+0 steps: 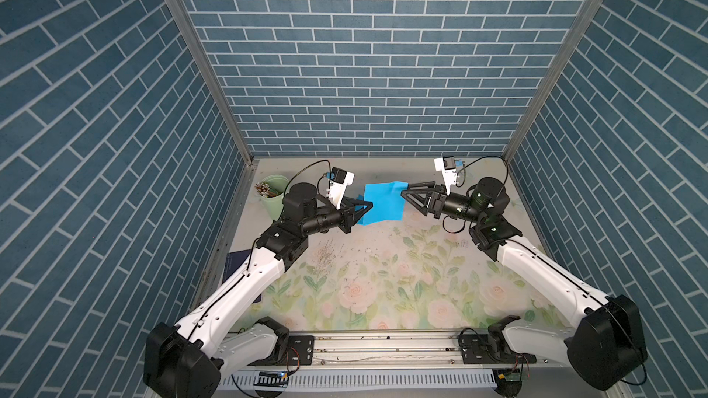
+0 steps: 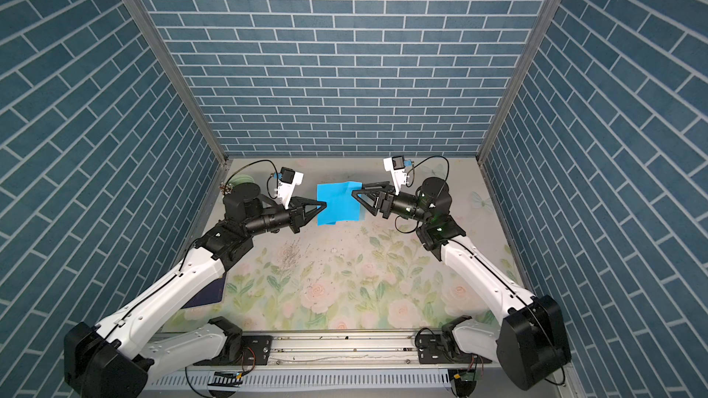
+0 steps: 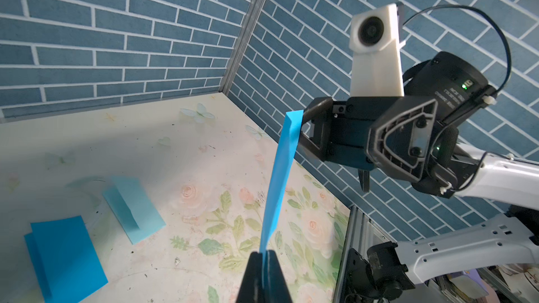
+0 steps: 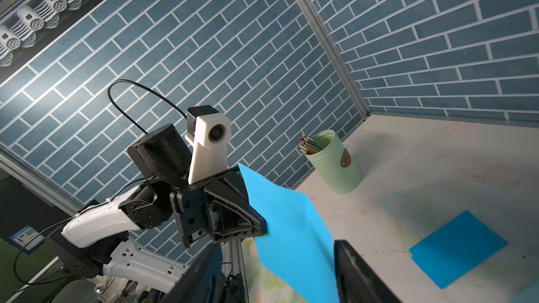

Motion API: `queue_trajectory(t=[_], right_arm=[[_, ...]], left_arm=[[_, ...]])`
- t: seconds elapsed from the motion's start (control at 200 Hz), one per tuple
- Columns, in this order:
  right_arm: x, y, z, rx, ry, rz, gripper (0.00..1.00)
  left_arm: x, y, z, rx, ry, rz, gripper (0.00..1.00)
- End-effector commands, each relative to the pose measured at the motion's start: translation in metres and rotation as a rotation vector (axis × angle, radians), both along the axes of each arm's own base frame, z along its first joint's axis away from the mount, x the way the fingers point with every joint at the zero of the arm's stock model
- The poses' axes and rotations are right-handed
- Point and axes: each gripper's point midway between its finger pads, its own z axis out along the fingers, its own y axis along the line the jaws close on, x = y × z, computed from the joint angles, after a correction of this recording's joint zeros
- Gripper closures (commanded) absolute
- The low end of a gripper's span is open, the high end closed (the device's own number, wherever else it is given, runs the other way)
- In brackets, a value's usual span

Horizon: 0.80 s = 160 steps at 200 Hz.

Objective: Fold the square paper along the opposite sides
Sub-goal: Fold the paper.

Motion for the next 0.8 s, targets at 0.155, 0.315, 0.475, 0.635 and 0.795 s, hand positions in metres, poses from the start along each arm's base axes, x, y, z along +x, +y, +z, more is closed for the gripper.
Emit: queue_trajectory(t=[0.155, 0.315, 0.475, 0.635, 0.795], right_arm=[[0.02, -0.024, -0.028, -0.024, -0.02, -0.126, 0.38], [0.048, -0.036, -0.063, -0.101, 0.028, -0.23, 0.4], [0.061, -0.009, -0.07, -0.119, 0.047, -0.207, 0.45], [0.044, 0.013, -0.037, -0.063, -0.006, -0.137, 0.44], [0.027, 0.005, -0.02, -0.021, -0.017, -0.13, 0.41]], left_arm=[[-0.003, -0.004, 0.038, -0.048, -0.141, -0.047, 1.0], [-0.017, -0.007, 0.052, -0.069, -0.194, -0.117, 1.0], [-0.017, -0.009, 0.06, -0.099, -0.219, -0.134, 1.0], [0.007, -0.007, 0.048, -0.077, -0.193, -0.058, 1.0], [0.013, -0.005, 0.044, -0.074, -0.188, -0.051, 1.0]])
